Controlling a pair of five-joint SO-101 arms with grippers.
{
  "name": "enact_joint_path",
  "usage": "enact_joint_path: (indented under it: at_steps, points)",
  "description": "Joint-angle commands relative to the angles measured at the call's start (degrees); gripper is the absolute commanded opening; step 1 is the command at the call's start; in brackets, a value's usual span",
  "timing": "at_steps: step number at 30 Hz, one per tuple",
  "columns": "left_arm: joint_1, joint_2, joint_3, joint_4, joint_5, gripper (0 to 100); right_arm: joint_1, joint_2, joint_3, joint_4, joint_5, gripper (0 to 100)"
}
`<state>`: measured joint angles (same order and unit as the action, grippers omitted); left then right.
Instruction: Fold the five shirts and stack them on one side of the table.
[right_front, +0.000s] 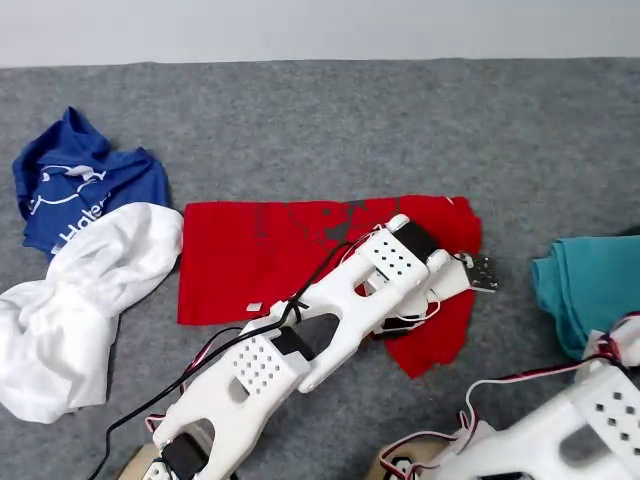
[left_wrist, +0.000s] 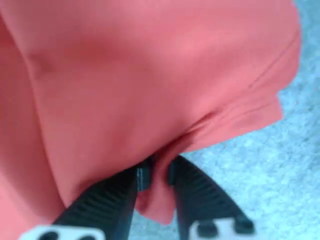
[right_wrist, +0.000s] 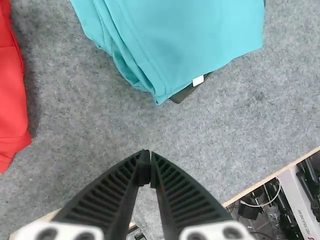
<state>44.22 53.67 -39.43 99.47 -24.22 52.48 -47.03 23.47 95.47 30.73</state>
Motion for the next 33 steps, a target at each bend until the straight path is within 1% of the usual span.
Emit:
enact_joint_path:
  at_steps: [1, 3, 11, 18, 22, 28, 33]
  points:
    - [-0.8, -0.3, -1.6, 1.0, -0.4, 0, 0.3, -1.1, -0.5, -0.8, 0.5, 0.9]
    - [-1.0, -1.1, -1.9, 1.0, -0.4, 0, 0.3, -1.1, -0.5, -0.8, 0.5, 0.9]
    - [-2.5, -11.1, -2.1, 0.5, -0.4, 0, 0.3, -1.1, -0.5, -0.8, 0.5, 0.9]
    - [-10.4, -11.3, -2.1, -4.4, -0.4, 0, 0.3, -1.2, -0.5, -0.3, 0.4, 0.9]
    - [-12.8, -11.3, -2.1, -6.1, -0.4, 0, 0.3, -1.2, -0.4, -0.3, 0.3, 0.9]
    - [-12.9, -11.2, -2.0, -7.2, -0.3, 0, 0.3, -1.2, -0.4, -0.2, 0.3, 0.9]
    - [-11.1, -11.7, -2.1, -5.2, 0.0, 0, 0.3, -1.2, -0.4, 0.0, 0.4, 0.9]
